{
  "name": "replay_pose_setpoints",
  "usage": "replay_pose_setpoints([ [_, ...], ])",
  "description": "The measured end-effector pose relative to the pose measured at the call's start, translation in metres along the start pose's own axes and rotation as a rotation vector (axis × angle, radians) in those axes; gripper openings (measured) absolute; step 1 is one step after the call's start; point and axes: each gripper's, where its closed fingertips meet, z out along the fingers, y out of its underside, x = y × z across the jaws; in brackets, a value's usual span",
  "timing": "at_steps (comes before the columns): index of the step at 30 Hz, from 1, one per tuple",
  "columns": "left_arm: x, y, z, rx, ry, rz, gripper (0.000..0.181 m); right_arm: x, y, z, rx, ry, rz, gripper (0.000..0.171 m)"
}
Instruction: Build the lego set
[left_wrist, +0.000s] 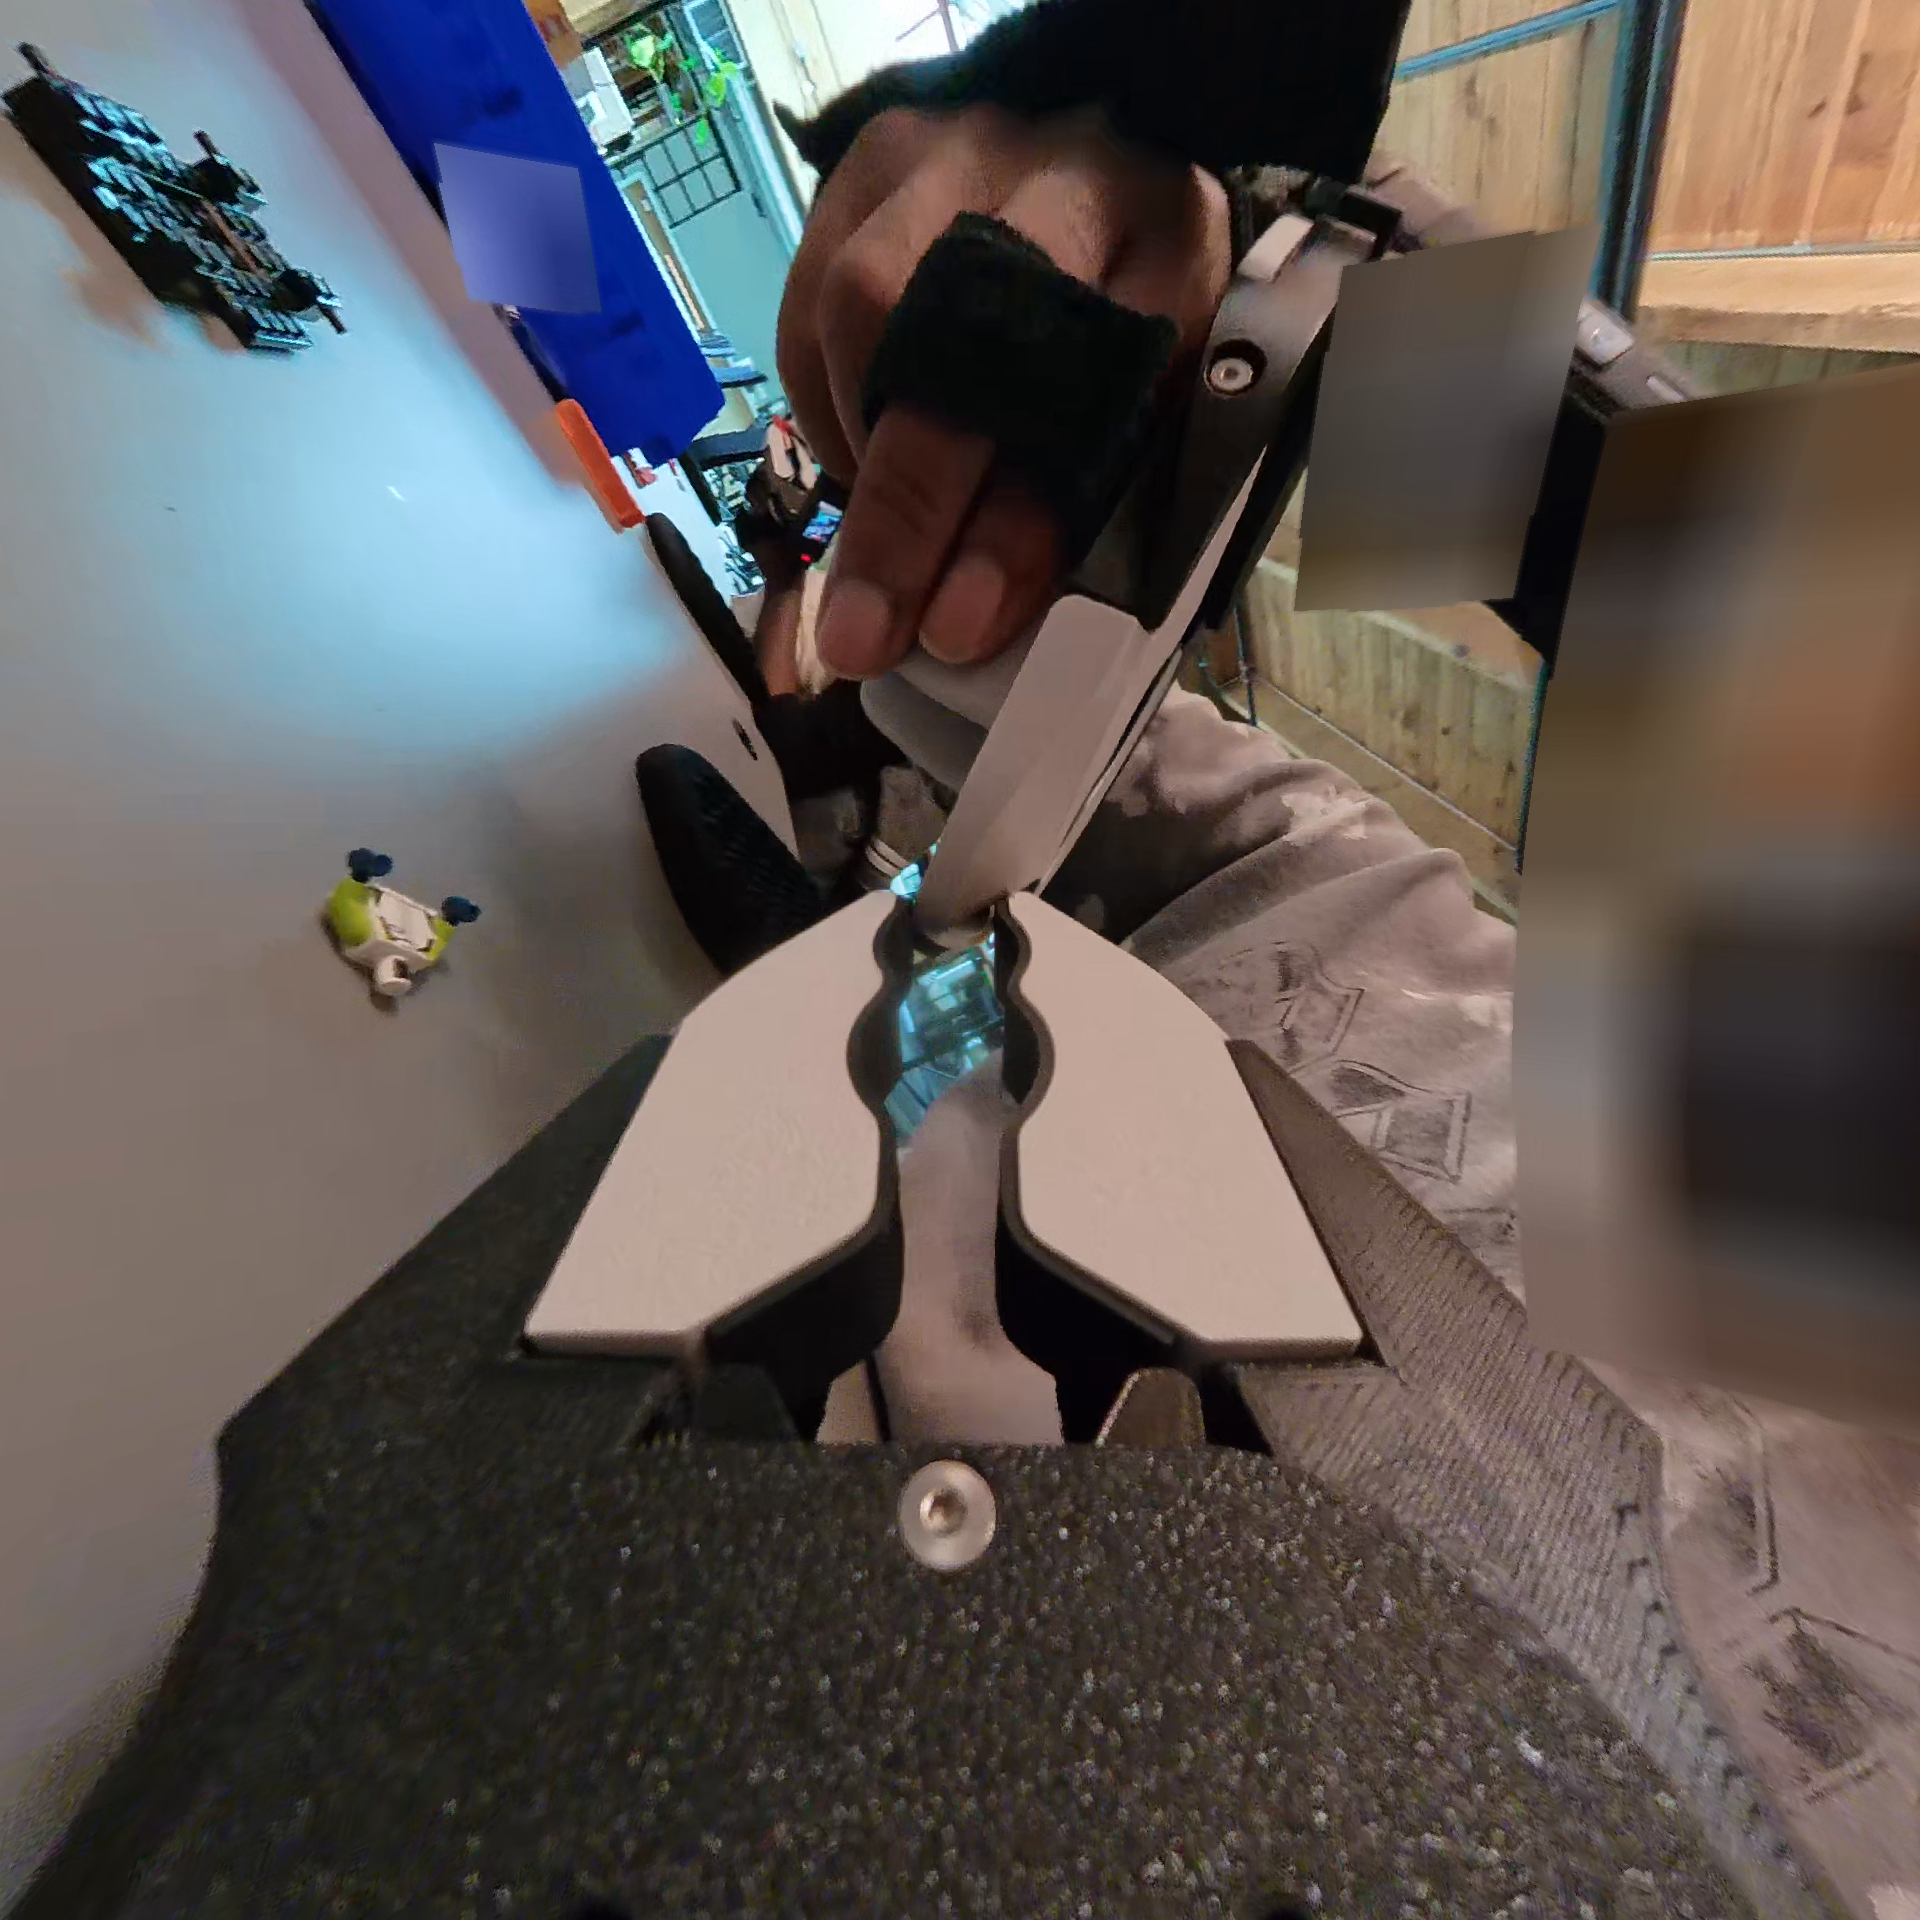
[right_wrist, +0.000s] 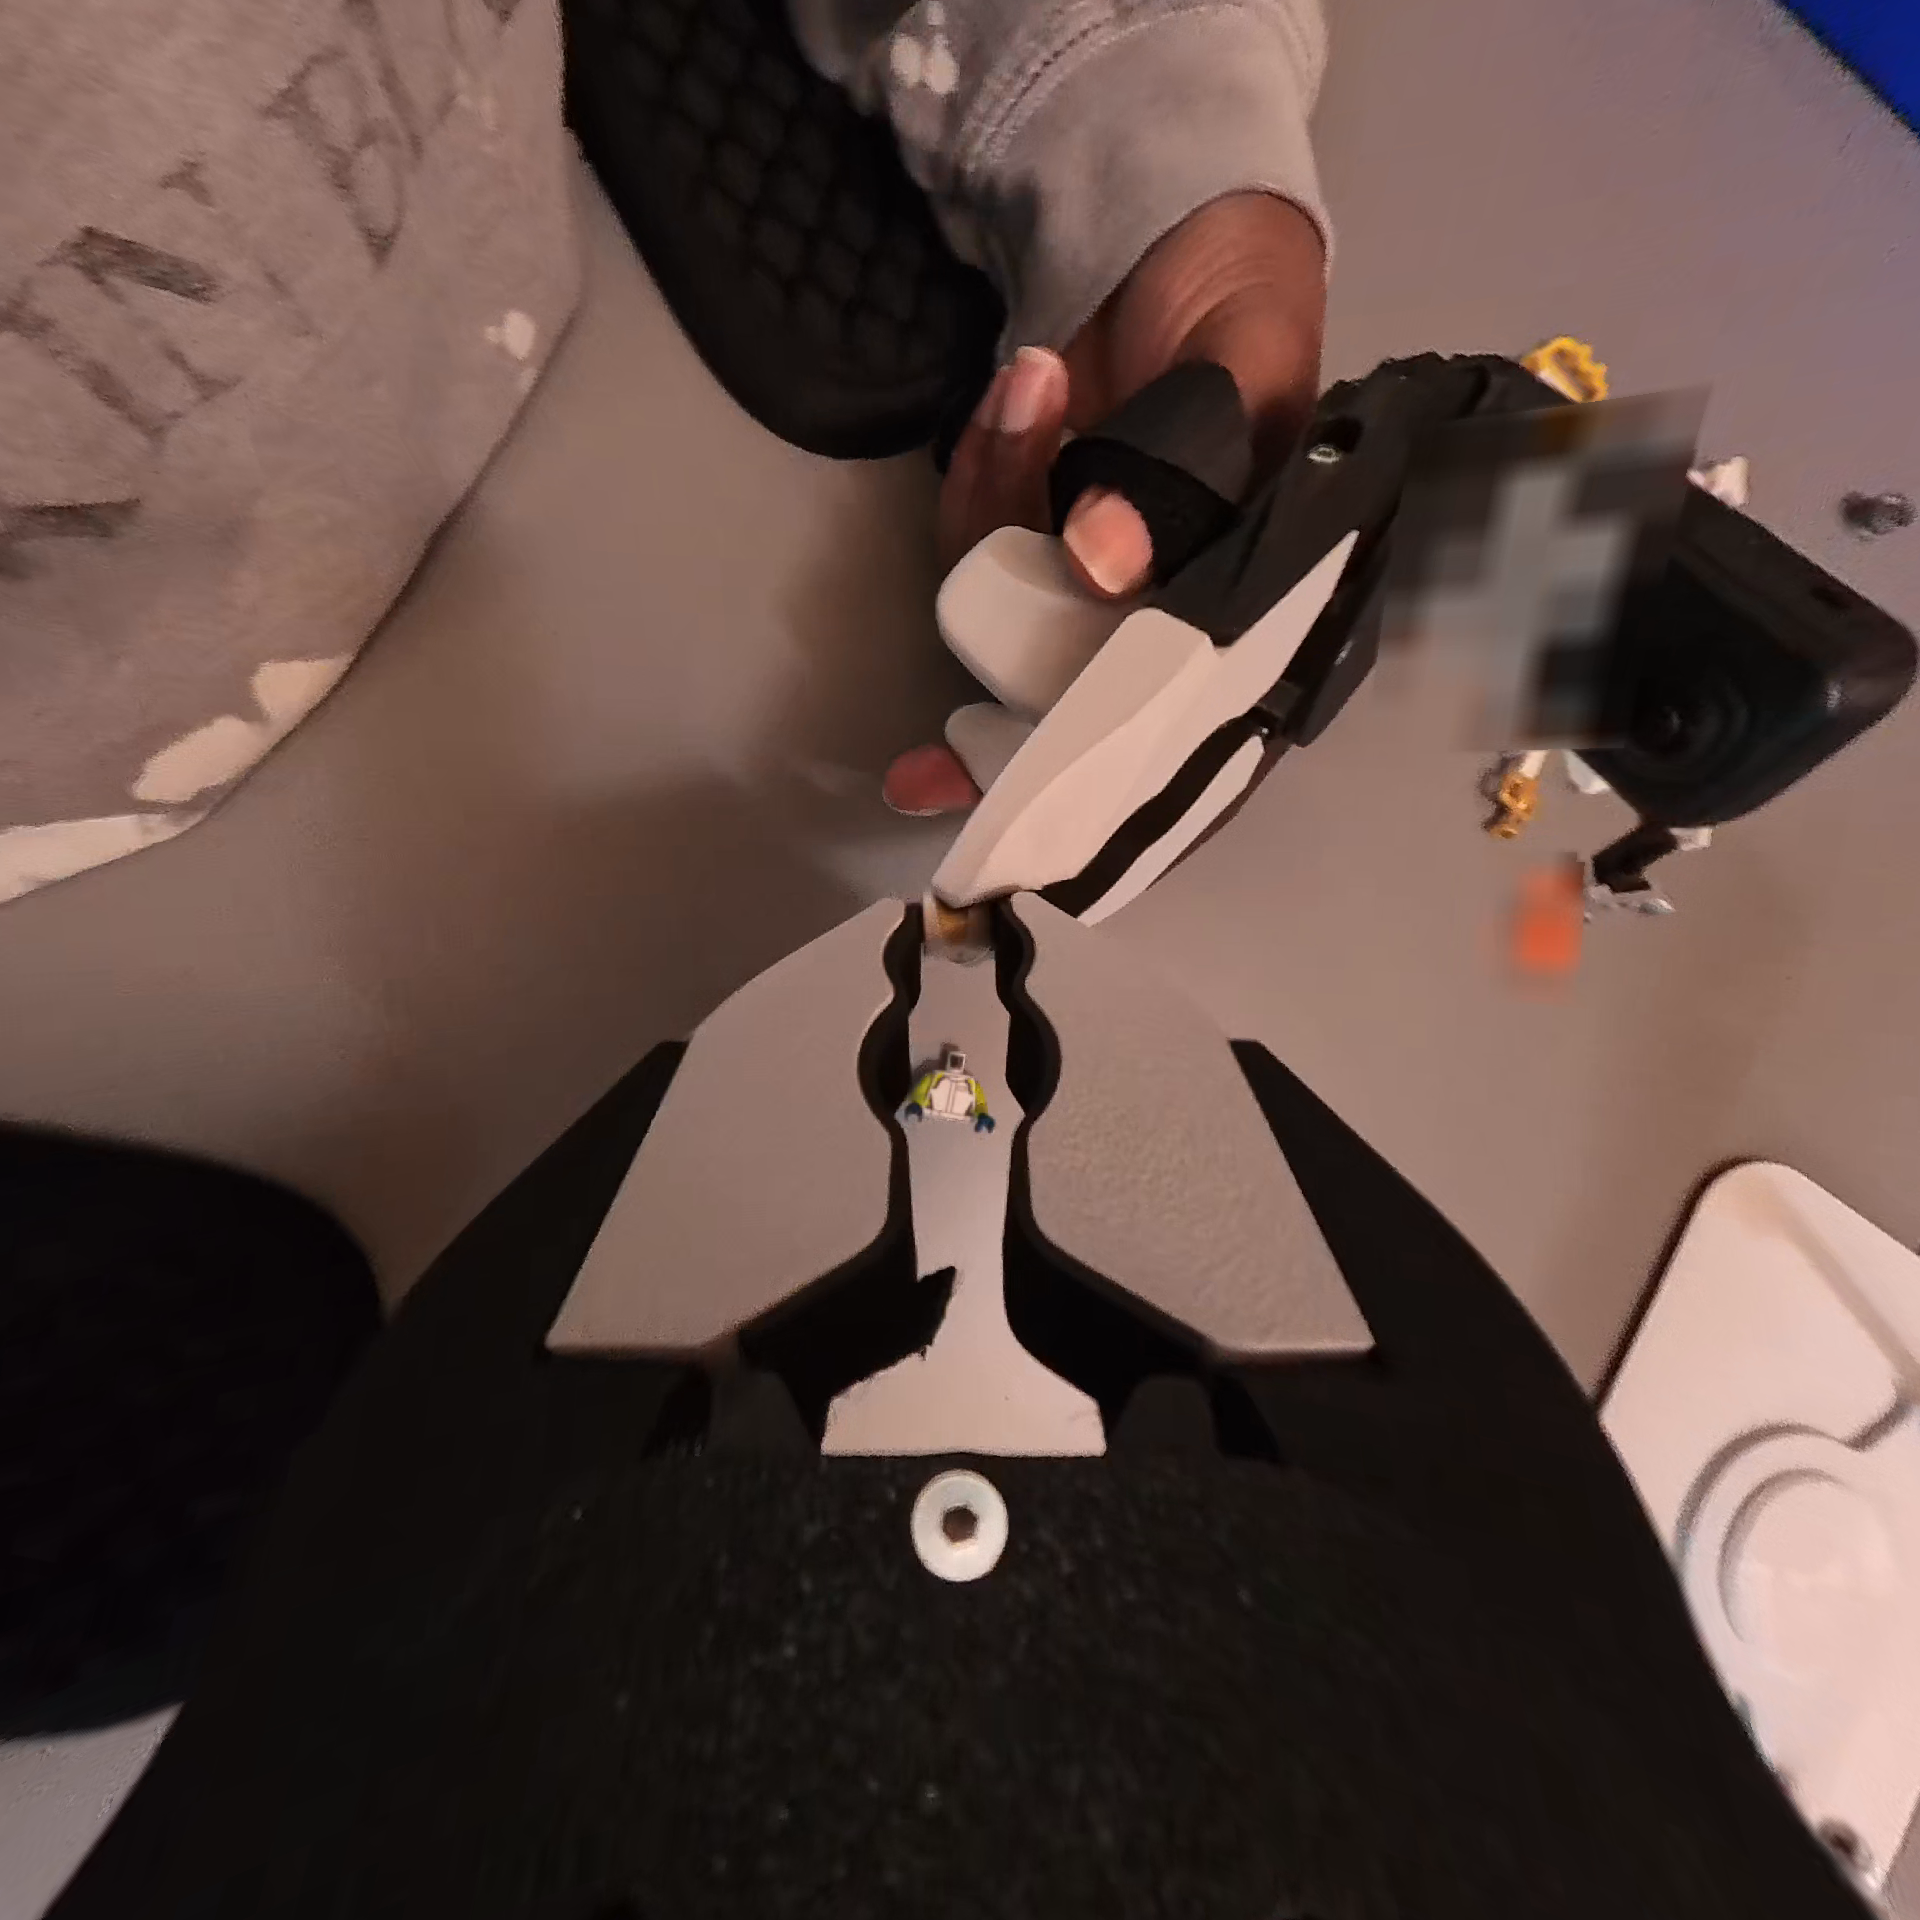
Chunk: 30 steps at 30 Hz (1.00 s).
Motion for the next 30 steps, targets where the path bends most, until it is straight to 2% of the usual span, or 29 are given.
replay_pose_setpoints([
  [8, 0.015, -0.007, -0.002, 0.044, 0.093, -0.008, 0.014, 0.004, -0.011, -0.010, 0.021, -0.173, 0.025, 0.013],
  [16, 0.021, -0.016, -0.007, 0.105, 0.117, 0.011, 0.012, 0.014, -0.015, -0.015, 0.057, -0.163, 0.045, 0.013],
  [21, 0.024, -0.034, -0.014, 0.226, 0.103, 0.043, 0.012, 0.033, -0.016, -0.021, 0.115, 0.013, 0.098, 0.015],
  [27, 0.028, -0.053, -0.028, 0.357, 0.105, 0.060, 0.013, 0.055, -0.015, -0.027, 0.205, 0.356, 0.160, 0.022],
  [30, 0.028, -0.060, -0.034, 0.416, 0.100, 0.060, 0.013, 0.067, -0.013, -0.030, 0.209, 0.579, 0.174, 0.021],
])
